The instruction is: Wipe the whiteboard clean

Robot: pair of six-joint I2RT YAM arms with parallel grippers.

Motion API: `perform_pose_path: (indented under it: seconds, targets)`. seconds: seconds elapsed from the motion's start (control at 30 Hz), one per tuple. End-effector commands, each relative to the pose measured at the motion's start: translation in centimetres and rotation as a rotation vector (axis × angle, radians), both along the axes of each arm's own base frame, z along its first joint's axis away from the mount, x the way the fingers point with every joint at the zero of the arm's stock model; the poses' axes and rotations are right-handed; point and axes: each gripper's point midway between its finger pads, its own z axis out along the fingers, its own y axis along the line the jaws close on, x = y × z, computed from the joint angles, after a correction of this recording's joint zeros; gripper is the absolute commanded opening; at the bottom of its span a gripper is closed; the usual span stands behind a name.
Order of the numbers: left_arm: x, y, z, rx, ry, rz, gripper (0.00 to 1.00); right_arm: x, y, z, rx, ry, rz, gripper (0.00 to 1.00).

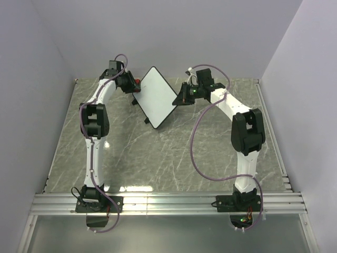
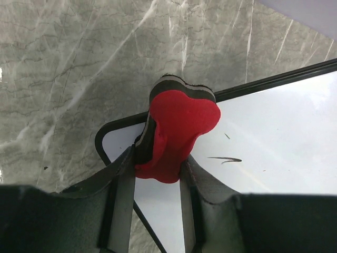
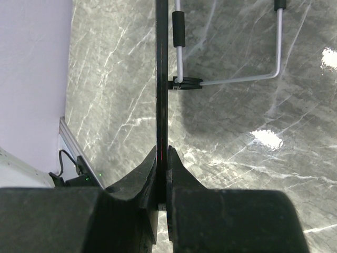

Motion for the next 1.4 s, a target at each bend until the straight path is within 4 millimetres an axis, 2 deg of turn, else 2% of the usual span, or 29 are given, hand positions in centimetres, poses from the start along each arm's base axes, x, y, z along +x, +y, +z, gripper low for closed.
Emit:
perform_pose_path:
  seconds: [0.0,0.03,0.1,0.2,0.3,0.37,0.5,0.63,0.73,0.8,0.87,0.9,0.97,1.0,1.07,1.1,1.17,1.2,1.27,1.3,1.37]
  targets:
    - [-2.2,-5.8,-2.2,-0.018,0.034,-0.131,0.00,-3.7,2.9,0.9,0.008,-0.023,0.175,0.00]
    - [-1.5,-6.6,-0.6,-0.031,-0.018,-0.146,0.00,-3.7,3.0,0.8,0.010,-0.022,0.178,0.00]
    - [-1.5,-8.9,1.0,-0.080,-0.052,-0.188,0.00,-3.7,3.1,0.7,0.007,-0.019,0.182,0.00]
    - [-1.2,-11.5,2.4,-0.132,-0.085,-0.217,0.00,-3.7,3.1,0.8,0.000,-0.022,0.188,0.00]
    - [-1.6,-13.2,2.4,-0.166,-0.077,-0.235,0.00,-3.7,2.9,0.8,-0.016,-0.031,0.194,0.00]
    - [-2.3,-14.0,1.6,-0.172,-0.055,-0.239,0.00,-3.9,2.8,0.5,-0.022,-0.028,0.196,0.00]
    - [-3.2,-14.6,0.3,-0.159,-0.023,-0.241,0.00,-4.1,2.8,0.0,-0.015,-0.021,0.193,0.00]
    - [-3.2,-13.3,-0.9,-0.125,0.007,-0.197,0.00,-4.3,2.8,-0.1,-0.006,-0.017,0.190,0.00]
    - [-3.1,-11.3,-2.0,-0.098,0.039,-0.148,0.00,-4.5,2.6,0.1,-0.013,-0.022,0.194,0.00]
    - [-3.3,-9.2,-2.6,-0.076,0.063,-0.104,0.00,-4.6,2.5,0.2,-0.020,-0.028,0.199,0.00]
    - [-2.9,-7.5,-1.9,-0.075,0.035,-0.072,0.00,-4.6,2.3,0.2,-0.021,-0.031,0.197,0.00]
    - [-3.4,-6.9,-0.7,-0.075,0.017,-0.065,0.00,-4.7,2.4,0.3,-0.019,-0.033,0.197,0.00]
    - [-3.2,-5.8,1.2,-0.086,-0.029,-0.054,0.00,-4.6,2.4,0.3,-0.014,-0.030,0.189,0.00]
    - [-3.2,-5.6,3.4,-0.095,-0.063,-0.056,0.00,-4.5,2.4,0.3,-0.010,-0.028,0.188,0.00]
    - [-3.3,-5.0,5.0,-0.096,-0.082,-0.050,0.00,-4.4,2.4,0.3,-0.002,-0.028,0.184,0.01]
    - [-3.6,-4.9,6.9,-0.094,-0.110,-0.050,0.00,-4.2,2.4,0.4,0.001,-0.035,0.179,0.05]
    - [-3.9,-4.3,8.4,-0.088,-0.132,-0.036,0.00,-4.0,2.4,0.6,0.006,-0.041,0.174,0.11]
    - [-4.3,-3.9,9.8,-0.089,-0.150,-0.029,0.00,-3.8,2.5,0.8,0.012,-0.046,0.170,0.18]
    - [-4.4,-2.1,10.8,-0.072,-0.160,0.024,0.00,-3.8,2.7,1.2,0.021,-0.054,0.174,0.25]
    - [-5.1,-1.3,11.8,-0.068,-0.170,0.042,0.00,-3.6,2.6,1.4,0.022,-0.060,0.171,0.32]
    - [-5.4,1.3,12.5,-0.051,-0.174,0.111,0.00,-3.7,2.7,1.8,0.026,-0.072,0.174,0.43]
